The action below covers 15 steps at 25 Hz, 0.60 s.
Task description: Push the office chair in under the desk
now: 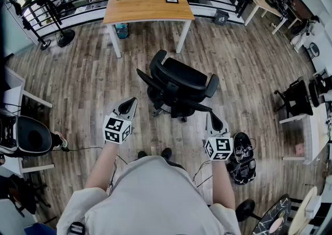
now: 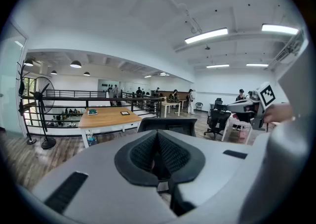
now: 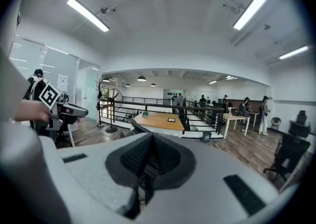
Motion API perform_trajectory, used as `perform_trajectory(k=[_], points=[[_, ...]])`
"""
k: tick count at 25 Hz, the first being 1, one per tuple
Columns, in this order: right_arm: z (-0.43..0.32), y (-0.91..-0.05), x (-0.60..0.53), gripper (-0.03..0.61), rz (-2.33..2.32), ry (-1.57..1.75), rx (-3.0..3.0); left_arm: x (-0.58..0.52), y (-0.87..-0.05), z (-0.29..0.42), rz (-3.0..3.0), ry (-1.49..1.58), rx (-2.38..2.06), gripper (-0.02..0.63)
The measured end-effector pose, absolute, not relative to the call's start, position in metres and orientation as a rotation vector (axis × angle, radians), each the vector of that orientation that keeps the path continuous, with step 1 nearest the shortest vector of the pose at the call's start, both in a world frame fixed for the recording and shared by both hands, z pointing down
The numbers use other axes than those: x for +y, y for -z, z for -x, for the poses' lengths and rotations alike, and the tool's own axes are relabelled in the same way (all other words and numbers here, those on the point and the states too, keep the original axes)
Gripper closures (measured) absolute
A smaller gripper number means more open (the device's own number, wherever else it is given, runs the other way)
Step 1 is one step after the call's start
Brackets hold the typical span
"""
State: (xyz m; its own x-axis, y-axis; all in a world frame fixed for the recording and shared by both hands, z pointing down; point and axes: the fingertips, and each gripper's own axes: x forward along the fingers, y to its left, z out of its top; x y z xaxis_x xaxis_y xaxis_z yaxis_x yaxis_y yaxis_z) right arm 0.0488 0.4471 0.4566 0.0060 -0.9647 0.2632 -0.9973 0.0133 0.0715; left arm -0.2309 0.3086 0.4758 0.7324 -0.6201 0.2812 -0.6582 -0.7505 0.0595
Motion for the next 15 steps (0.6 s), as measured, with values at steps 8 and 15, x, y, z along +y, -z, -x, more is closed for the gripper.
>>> perform_trajectory(k=[8, 15], points=[[-0.0516, -0.4562, 0.443, 0.575, -2.041, -0.2, -2.043, 0.3045, -0.4758, 0.2301, -2.774, -0.375, -1.031, 0.62], [-0.0556, -0.4547, 0.4408, 0.575, -2.055, -0.187, -2.042, 0.3062, -0.4748, 0.2237, -2.785, -0.385, -1.019, 0.618]])
